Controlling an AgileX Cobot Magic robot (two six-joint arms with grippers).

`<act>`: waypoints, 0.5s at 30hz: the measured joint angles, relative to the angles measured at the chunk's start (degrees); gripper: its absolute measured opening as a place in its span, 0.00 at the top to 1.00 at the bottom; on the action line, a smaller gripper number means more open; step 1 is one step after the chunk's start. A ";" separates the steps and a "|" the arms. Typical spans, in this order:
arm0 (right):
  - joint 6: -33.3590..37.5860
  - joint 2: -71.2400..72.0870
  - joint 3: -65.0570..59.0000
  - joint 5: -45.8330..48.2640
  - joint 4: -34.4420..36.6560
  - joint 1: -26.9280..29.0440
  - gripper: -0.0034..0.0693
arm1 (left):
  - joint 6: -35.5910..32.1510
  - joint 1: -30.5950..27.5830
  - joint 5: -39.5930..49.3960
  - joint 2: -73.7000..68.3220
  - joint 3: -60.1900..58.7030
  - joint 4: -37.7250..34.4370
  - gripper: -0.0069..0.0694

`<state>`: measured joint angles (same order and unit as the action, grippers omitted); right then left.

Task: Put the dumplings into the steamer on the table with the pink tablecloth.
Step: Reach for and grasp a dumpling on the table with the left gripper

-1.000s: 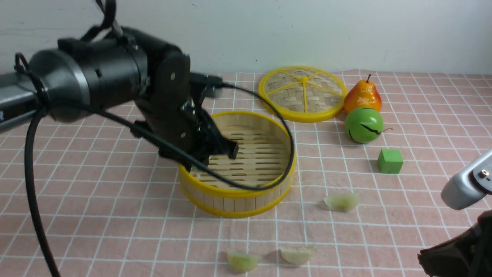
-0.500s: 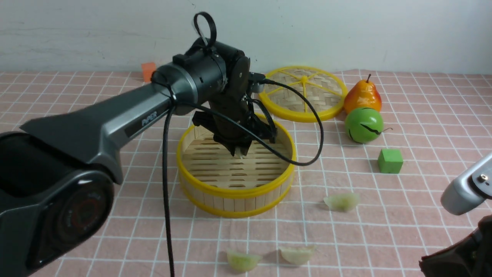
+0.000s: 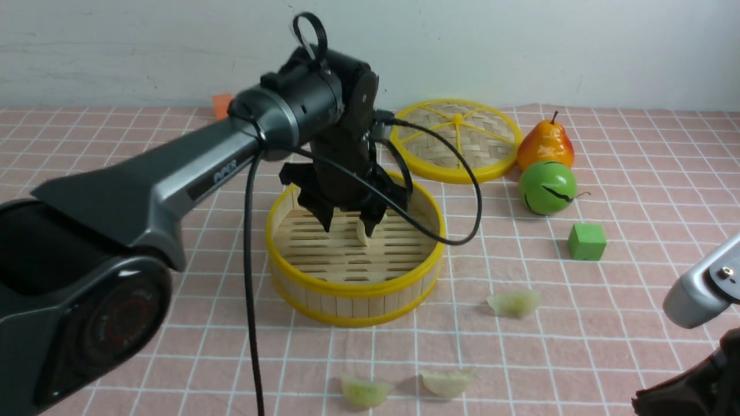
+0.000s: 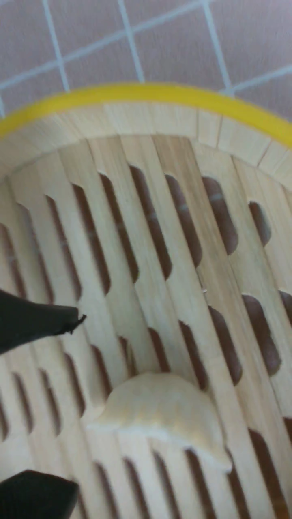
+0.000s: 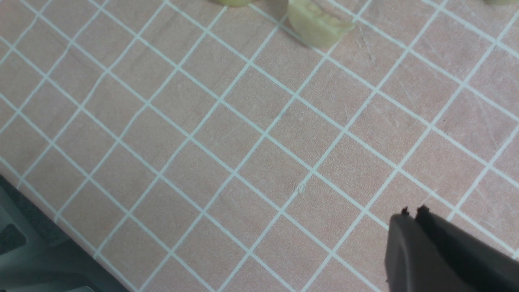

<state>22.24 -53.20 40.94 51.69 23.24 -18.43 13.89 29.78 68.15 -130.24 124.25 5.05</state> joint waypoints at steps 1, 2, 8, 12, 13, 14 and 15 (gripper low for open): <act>0.00 0.00 0.00 -0.27 0.00 0.00 0.92 | -1.82 0.00 1.40 2.68 0.90 -0.96 0.29; 0.00 0.00 0.00 -0.38 0.00 0.00 0.91 | -3.13 0.00 1.78 5.06 0.90 -2.17 0.29; 0.04 0.00 0.00 -1.23 0.00 0.00 0.90 | -13.49 0.00 2.36 18.65 -8.73 -11.56 0.28; 0.04 0.00 0.00 -1.23 0.06 0.00 0.90 | -27.32 0.58 2.58 27.37 -26.78 -14.97 0.28; 0.04 0.00 0.00 -1.23 0.06 0.00 0.90 | -29.36 0.86 2.45 28.24 -29.35 -14.97 0.28; 0.04 0.00 0.00 -1.30 0.16 0.00 0.90 | -33.99 1.91 1.50 30.08 -35.18 -14.76 0.28; 0.04 0.00 0.00 -1.30 0.16 0.00 0.90 | -33.99 1.91 1.50 30.08 -35.18 -14.76 0.28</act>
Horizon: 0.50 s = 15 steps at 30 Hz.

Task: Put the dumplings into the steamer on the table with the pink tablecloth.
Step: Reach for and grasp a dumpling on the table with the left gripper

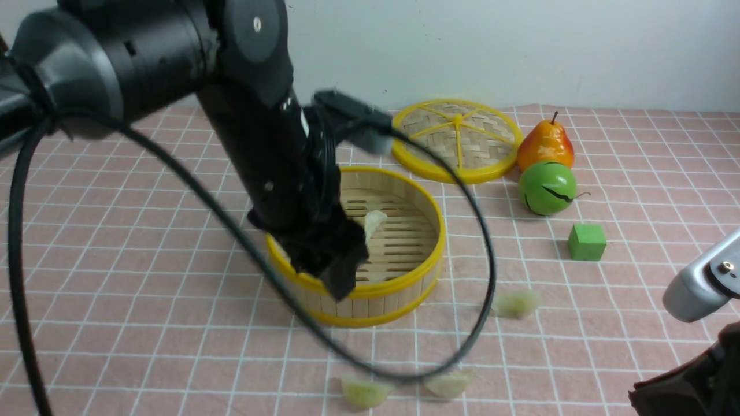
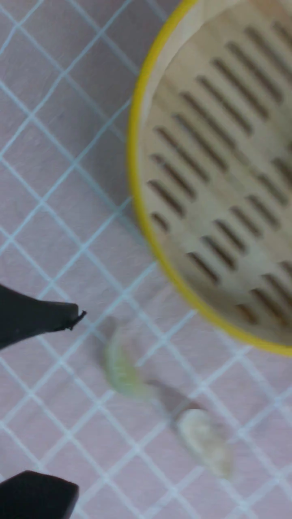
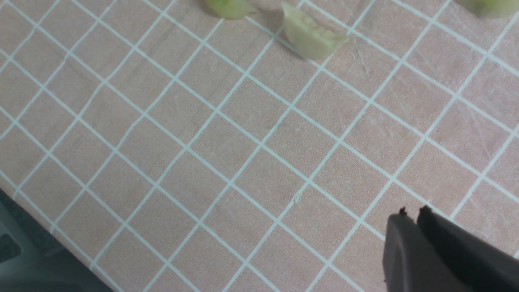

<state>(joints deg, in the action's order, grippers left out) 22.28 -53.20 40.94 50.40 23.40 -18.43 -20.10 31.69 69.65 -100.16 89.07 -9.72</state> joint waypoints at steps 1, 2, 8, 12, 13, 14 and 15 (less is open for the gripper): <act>0.00 0.00 0.00 -0.27 0.07 0.00 0.89 | -4.66 2.44 -3.23 1.94 -6.01 0.06 0.28; 0.00 0.00 0.00 -0.46 0.07 0.00 0.89 | -7.44 4.48 -6.29 2.83 -9.81 0.12 0.28; 0.00 0.00 0.00 -1.42 0.22 0.00 0.88 | -11.83 11.09 -19.58 2.34 -19.41 5.07 0.28; 0.00 0.00 0.00 -1.46 0.28 0.00 0.87 | -11.98 11.40 -25.08 -1.17 -19.95 6.71 0.28; 0.00 0.00 0.00 -1.46 0.28 0.00 0.87 | -12.03 11.40 -25.95 -2.16 -19.95 6.96 0.28; 0.00 0.00 0.00 -1.46 0.28 0.00 0.87 | -12.03 11.40 -26.17 -2.16 -19.95 6.97 0.28; 0.00 0.00 0.00 -1.46 0.22 0.00 0.87 | -12.10 11.40 -26.92 -3.13 -19.95 7.16 0.28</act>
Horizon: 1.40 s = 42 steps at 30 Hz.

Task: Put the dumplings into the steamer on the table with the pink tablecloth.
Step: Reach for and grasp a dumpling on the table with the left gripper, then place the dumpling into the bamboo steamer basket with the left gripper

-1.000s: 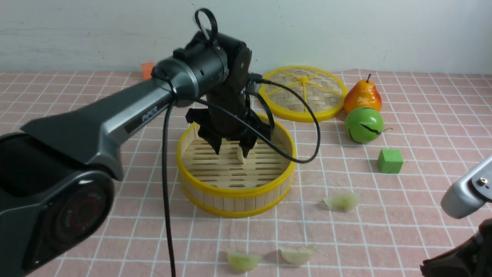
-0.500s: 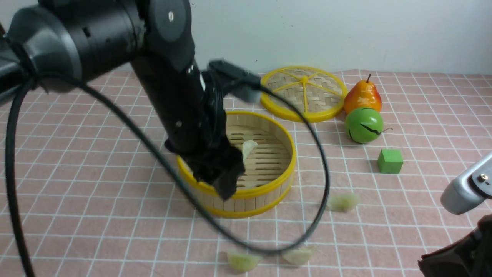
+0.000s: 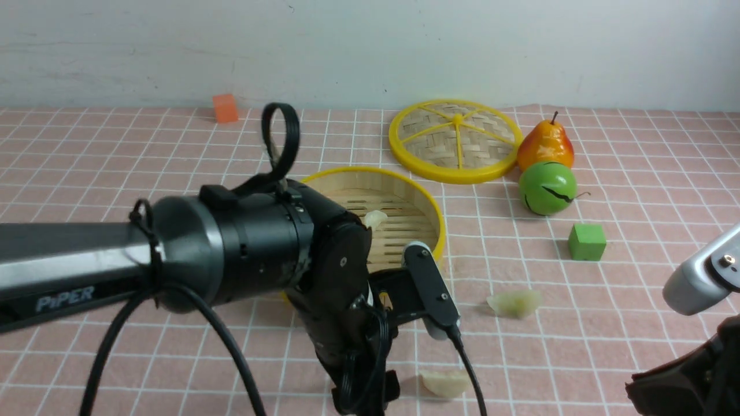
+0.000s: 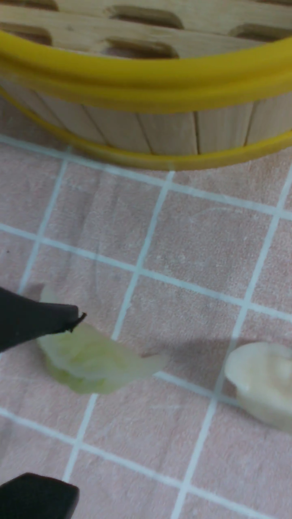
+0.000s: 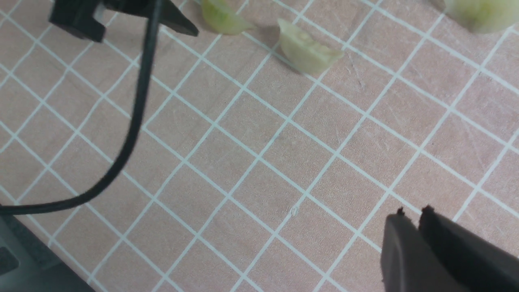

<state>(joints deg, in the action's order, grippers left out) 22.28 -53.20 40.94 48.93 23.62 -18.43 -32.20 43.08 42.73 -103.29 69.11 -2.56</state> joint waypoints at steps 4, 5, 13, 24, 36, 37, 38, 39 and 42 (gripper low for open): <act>0.00 0.00 0.00 0.15 0.00 0.00 0.87 | -0.07 0.00 -1.89 -3.61 0.00 1.03 0.28; 0.00 0.00 0.00 0.21 0.00 0.00 0.86 | -0.07 0.00 -2.02 -4.90 0.00 1.89 0.29; 0.00 0.00 0.00 0.14 0.00 0.00 0.85 | 3.57 0.05 -1.79 -5.99 0.00 4.41 0.56; 0.00 0.00 0.00 -1.29 0.00 0.00 0.84 | 16.11 -0.75 10.80 -2.81 14.60 6.75 0.64; 0.00 0.00 0.00 -0.36 3.56 0.00 0.84 | 38.31 -16.68 15.17 -10.73 36.16 6.71 0.64; 0.00 0.00 0.00 -0.36 3.71 0.00 0.84 | 38.73 -17.23 14.27 -12.39 36.56 6.71 0.64; 0.08 0.00 0.00 -0.24 3.92 0.00 0.84 | 39.01 -17.39 13.34 -13.73 36.68 6.71 0.64; 0.07 0.00 0.00 -0.11 3.92 0.00 0.84 | 39.21 -17.39 12.47 -15.09 36.67 6.71 0.64; 0.07 0.00 0.00 0.58 3.97 0.00 0.84 | 40.70 -17.33 10.33 -18.94 37.49 6.66 0.64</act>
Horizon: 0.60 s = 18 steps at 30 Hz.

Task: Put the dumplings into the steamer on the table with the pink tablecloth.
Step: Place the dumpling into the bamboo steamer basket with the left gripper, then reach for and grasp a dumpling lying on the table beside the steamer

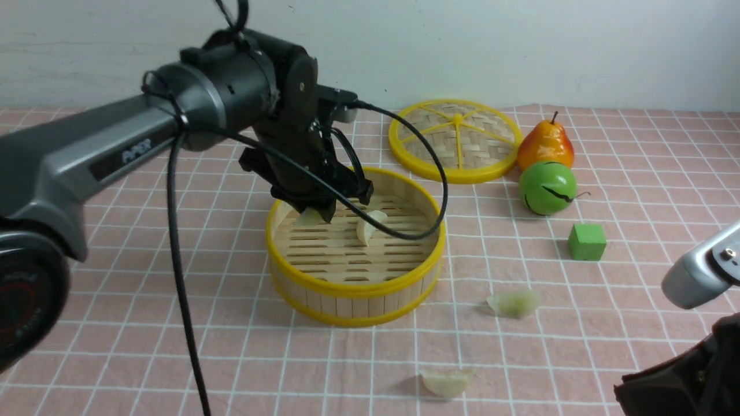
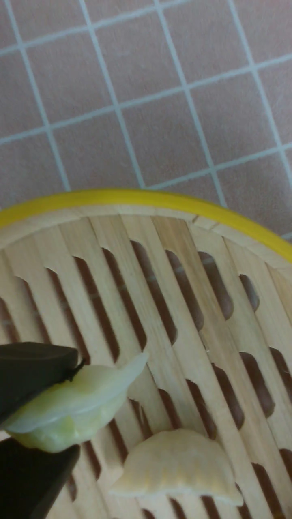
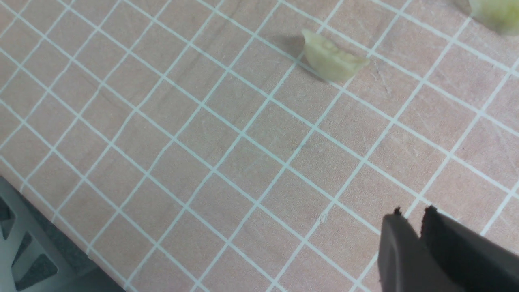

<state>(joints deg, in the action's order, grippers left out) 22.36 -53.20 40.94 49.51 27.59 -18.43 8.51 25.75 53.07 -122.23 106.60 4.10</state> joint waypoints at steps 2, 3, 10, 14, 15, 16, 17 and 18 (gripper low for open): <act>0.00 0.00 0.00 0.70 0.06 0.00 0.84 | 0.99 0.00 -0.80 -1.54 0.32 0.07 0.64; 0.00 0.00 0.00 1.08 0.06 0.00 0.84 | 1.80 0.00 -1.27 -2.66 0.64 0.23 0.64; 0.54 -0.71 1.44 4.28 -0.42 0.00 0.84 | 3.14 -0.36 -2.68 -5.80 1.35 0.65 0.58; 2.90 -3.64 5.37 7.58 -0.60 0.00 0.84 | 3.18 -0.49 -1.44 -5.75 2.10 0.65 0.46; 4.52 -5.71 8.51 9.47 -0.65 0.00 0.84 | 3.18 -0.54 0.73 -5.10 3.46 0.65 0.41; 5.74 -7.29 10.24 10.28 -0.68 0.00 0.84 | 3.18 -0.54 2.35 -4.34 4.53 0.60 0.40; 6.68 -8.71 11.99 10.86 -0.72 0.00 0.83 | 3.18 -0.54 4.08 -3.23 5.89 0.60 0.39; 7.29 -9.90 13.76 11.33 -0.72 -0.01 0.83 | 3.18 -0.54 5.74 -1.81 7.42 0.60 0.39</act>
<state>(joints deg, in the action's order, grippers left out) 29.65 -63.10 54.70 60.84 26.87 -18.44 11.68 25.21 58.81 -124.04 114.03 4.70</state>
